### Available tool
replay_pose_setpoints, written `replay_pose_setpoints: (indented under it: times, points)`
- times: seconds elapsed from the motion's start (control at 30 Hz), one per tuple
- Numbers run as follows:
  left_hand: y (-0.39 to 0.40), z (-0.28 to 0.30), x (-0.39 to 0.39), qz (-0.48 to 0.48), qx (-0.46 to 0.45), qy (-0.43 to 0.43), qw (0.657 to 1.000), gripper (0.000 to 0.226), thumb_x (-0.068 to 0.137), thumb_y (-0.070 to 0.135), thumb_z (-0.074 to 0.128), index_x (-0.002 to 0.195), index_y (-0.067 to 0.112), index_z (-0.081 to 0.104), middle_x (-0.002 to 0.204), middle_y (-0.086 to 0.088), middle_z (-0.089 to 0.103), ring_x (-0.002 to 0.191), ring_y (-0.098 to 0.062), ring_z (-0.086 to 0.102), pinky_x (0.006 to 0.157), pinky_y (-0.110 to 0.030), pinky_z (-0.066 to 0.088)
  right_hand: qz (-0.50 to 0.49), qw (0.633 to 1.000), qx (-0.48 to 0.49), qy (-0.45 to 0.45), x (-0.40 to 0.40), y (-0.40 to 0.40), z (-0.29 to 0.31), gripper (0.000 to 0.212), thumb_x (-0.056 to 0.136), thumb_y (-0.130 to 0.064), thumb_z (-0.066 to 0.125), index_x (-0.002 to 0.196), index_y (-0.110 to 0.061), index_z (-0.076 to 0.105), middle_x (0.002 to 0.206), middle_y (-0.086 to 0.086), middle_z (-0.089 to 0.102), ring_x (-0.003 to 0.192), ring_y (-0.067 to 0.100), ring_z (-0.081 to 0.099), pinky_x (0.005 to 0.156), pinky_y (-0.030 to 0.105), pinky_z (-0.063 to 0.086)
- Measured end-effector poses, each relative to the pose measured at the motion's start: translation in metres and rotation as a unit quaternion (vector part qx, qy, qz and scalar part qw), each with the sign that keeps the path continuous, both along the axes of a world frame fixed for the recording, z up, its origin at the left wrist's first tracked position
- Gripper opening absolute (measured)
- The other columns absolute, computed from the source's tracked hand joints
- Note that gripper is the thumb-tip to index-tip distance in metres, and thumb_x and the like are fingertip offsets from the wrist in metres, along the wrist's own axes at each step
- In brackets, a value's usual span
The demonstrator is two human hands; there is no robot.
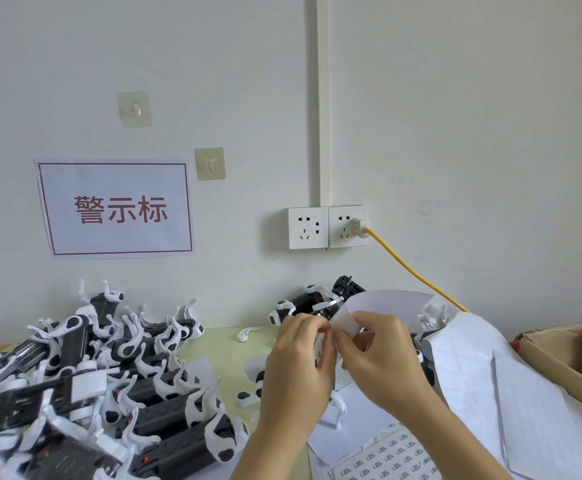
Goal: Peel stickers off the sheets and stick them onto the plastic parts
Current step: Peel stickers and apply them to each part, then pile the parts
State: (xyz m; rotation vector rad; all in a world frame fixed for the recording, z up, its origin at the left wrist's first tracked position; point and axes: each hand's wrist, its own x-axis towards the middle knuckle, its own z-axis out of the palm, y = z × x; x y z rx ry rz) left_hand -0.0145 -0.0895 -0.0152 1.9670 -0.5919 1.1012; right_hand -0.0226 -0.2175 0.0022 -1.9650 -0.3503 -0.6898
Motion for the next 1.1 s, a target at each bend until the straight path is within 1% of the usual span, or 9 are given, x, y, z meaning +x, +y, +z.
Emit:
replay_pose_setpoints:
  times: [0.07,0.17,0.27,0.47,0.6,0.73,0.8,0.9,1.1]
  points:
    - [-0.0001,-0.0005,-0.0002,-0.003,0.009,-0.009,1.0,0.005,0.093,0.006,0.066,0.094,0.009,0.07,0.09,0.005,0.062,0.086,-0.014,0.06,0.072,-0.025,0.046,-0.007,1.0,0.018,0.008,-0.0003,-0.0009,0.0013,0.029,0.089,-0.008,0.062,0.06,-0.011,0.057,0.055,0.016,0.056,0.054,0.035,0.054,0.045,0.022,0.032]
    - [0.0011,-0.0004,0.0019,0.009,0.014,-0.025,1.0,0.008,0.091,0.004,0.067,0.088,0.007,0.073,0.085,0.005,0.065,0.083,-0.016,0.061,0.07,-0.027,0.047,-0.005,0.999,0.021,0.026,-0.0021,0.0,0.0036,0.028,0.089,-0.008,0.061,0.064,0.0,0.053,0.059,0.022,0.053,0.05,0.019,0.047,0.045,0.022,0.029]
    - [0.0007,-0.0004,0.0025,0.02,0.029,-0.041,0.999,0.011,0.091,0.006,0.065,0.082,0.007,0.072,0.079,0.004,0.065,0.079,-0.019,0.059,0.066,-0.032,0.047,0.0,0.999,0.016,0.038,-0.0039,0.0007,0.0055,0.027,0.09,-0.008,0.06,0.07,0.008,0.053,0.063,0.027,0.053,0.052,0.016,0.044,0.047,0.023,0.028]
    - [0.0023,-0.0003,0.0018,0.041,0.047,-0.056,0.997,0.008,0.082,0.002,0.072,0.076,0.007,0.069,0.073,0.003,0.062,0.074,-0.021,0.059,0.058,-0.036,0.049,0.007,0.999,0.007,0.045,-0.0059,0.0016,0.0057,0.023,0.088,-0.008,0.061,0.066,-0.002,0.062,0.057,0.019,0.058,0.047,0.013,0.042,0.044,0.018,0.03]
    - [0.0002,0.0005,0.0015,0.038,0.026,-0.035,0.998,0.015,0.081,-0.003,0.075,0.073,0.007,0.067,0.071,0.002,0.061,0.073,-0.02,0.057,0.061,-0.032,0.046,0.008,0.999,0.013,0.052,-0.0047,-0.0001,0.004,0.025,0.088,-0.009,0.062,0.065,-0.003,0.059,0.057,0.019,0.057,0.047,0.014,0.042,0.043,0.017,0.029]
    - [-0.0018,-0.0003,0.0028,0.022,-0.024,-0.014,0.999,0.018,0.08,-0.004,0.075,0.072,0.009,0.066,0.071,0.005,0.061,0.073,-0.016,0.057,0.064,-0.023,0.043,0.016,0.998,0.012,0.058,-0.0026,-0.0027,0.0022,0.024,0.089,-0.011,0.062,0.069,0.002,0.058,0.063,0.024,0.056,0.053,0.016,0.045,0.047,0.023,0.031]
    - [-0.003,-0.0017,0.0031,0.008,-0.077,0.015,0.997,0.018,0.08,-0.003,0.074,0.073,0.012,0.067,0.072,0.009,0.062,0.072,-0.009,0.057,0.064,-0.017,0.042,0.022,0.998,0.015,0.063,-0.0021,-0.0034,0.0024,0.023,0.09,-0.012,0.062,0.07,-0.001,0.061,0.064,0.023,0.059,0.054,0.016,0.049,0.049,0.025,0.034]
    - [-0.0037,-0.0035,0.0039,-0.011,-0.131,0.058,0.99,0.017,0.083,0.001,0.072,0.077,0.017,0.069,0.074,0.012,0.066,0.075,-0.009,0.061,0.066,-0.01,0.04,0.025,0.998,0.021,0.062,-0.0018,-0.0044,0.003,0.024,0.09,-0.009,0.061,0.067,-0.009,0.064,0.061,0.017,0.062,0.053,0.02,0.052,0.048,0.022,0.036]
    - [-0.0032,-0.0036,0.0035,-0.029,-0.095,0.032,0.995,0.011,0.087,0.006,0.073,0.086,0.017,0.072,0.083,0.016,0.065,0.084,-0.002,0.06,0.069,-0.007,0.04,0.018,0.999,0.013,0.043,-0.0015,-0.0065,0.0042,0.023,0.093,-0.008,0.061,0.071,-0.011,0.065,0.064,0.01,0.066,0.061,0.03,0.062,0.048,0.02,0.039]
